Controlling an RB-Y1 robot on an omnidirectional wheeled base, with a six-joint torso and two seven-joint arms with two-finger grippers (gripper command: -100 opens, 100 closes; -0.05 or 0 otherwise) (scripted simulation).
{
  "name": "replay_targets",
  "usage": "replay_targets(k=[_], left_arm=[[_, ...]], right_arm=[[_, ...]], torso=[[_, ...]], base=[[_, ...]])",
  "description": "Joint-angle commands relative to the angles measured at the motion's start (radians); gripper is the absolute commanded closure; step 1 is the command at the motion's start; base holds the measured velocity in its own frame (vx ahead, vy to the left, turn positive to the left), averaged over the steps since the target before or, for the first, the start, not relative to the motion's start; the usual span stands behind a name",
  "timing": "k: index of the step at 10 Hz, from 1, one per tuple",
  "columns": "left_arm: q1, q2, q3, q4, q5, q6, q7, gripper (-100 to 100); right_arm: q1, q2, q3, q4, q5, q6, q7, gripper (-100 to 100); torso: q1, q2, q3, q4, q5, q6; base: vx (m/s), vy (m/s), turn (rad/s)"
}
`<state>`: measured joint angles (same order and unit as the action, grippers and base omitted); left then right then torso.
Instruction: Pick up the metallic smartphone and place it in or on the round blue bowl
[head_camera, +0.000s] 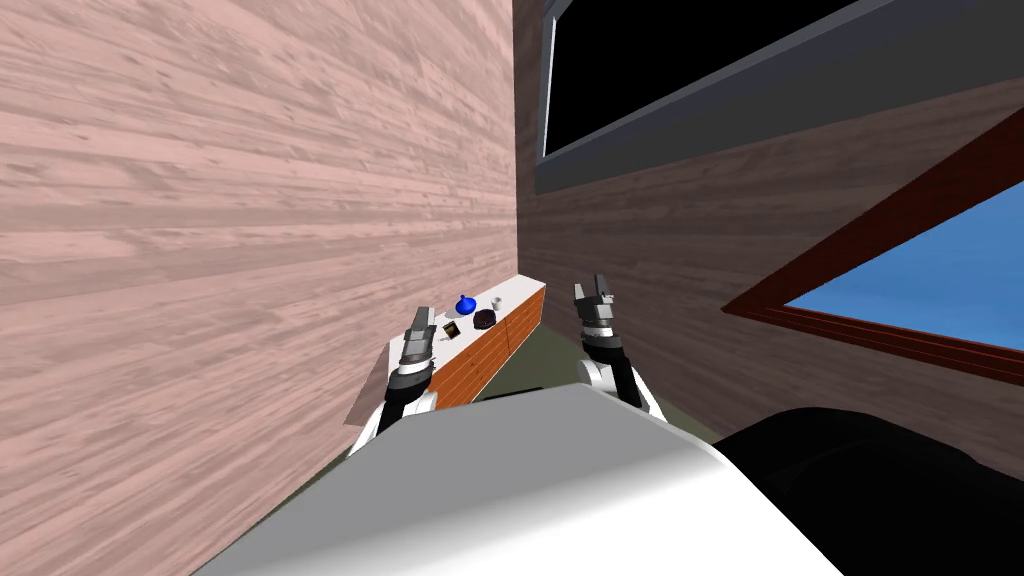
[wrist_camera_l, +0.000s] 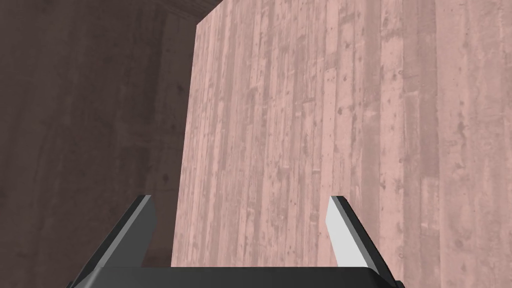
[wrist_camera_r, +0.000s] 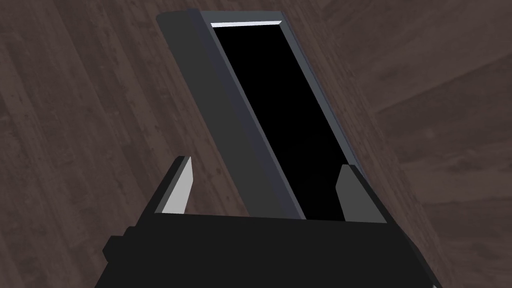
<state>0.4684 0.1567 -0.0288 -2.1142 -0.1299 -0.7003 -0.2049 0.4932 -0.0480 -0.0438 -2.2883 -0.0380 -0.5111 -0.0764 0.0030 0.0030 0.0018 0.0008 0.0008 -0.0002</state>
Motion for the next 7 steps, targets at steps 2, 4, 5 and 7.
replay_targets(k=[2,4,5,7], left_arm=[[-0.013,0.017,0.008,0.058,-0.009,-0.007,-0.024,-100],[-0.023,0.026,0.011,0.108,-0.019,-0.018,-0.048,-100],[-0.034,0.036,0.014,0.142,-0.030,-0.029,-0.073,-100],[-0.046,0.045,0.017,0.203,-0.041,-0.040,-0.099,-100]], right_arm=[[0.000,0.000,0.000,0.000,0.000,0.000,0.000,0],[0.000,0.000,0.000,0.000,0.000,0.000,0.000,0],[0.000,0.000,0.000,0.000,0.000,0.000,0.000,0],[0.000,0.000,0.000,0.000,0.000,0.000,0.000,0]], torso=[[0.000,0.000,0.000,0.000,0.000,0.000],[0.000,0.000,0.000,0.000,0.000,0.000],[0.000,-0.001,0.000,0.000,0.000,0.000],[0.000,-0.001,0.000,0.000,0.000,0.000]], base=[[-0.041,0.035,-0.128],[-0.046,0.036,-0.126],[-0.052,0.034,-0.163],[-0.043,0.029,-0.135]])
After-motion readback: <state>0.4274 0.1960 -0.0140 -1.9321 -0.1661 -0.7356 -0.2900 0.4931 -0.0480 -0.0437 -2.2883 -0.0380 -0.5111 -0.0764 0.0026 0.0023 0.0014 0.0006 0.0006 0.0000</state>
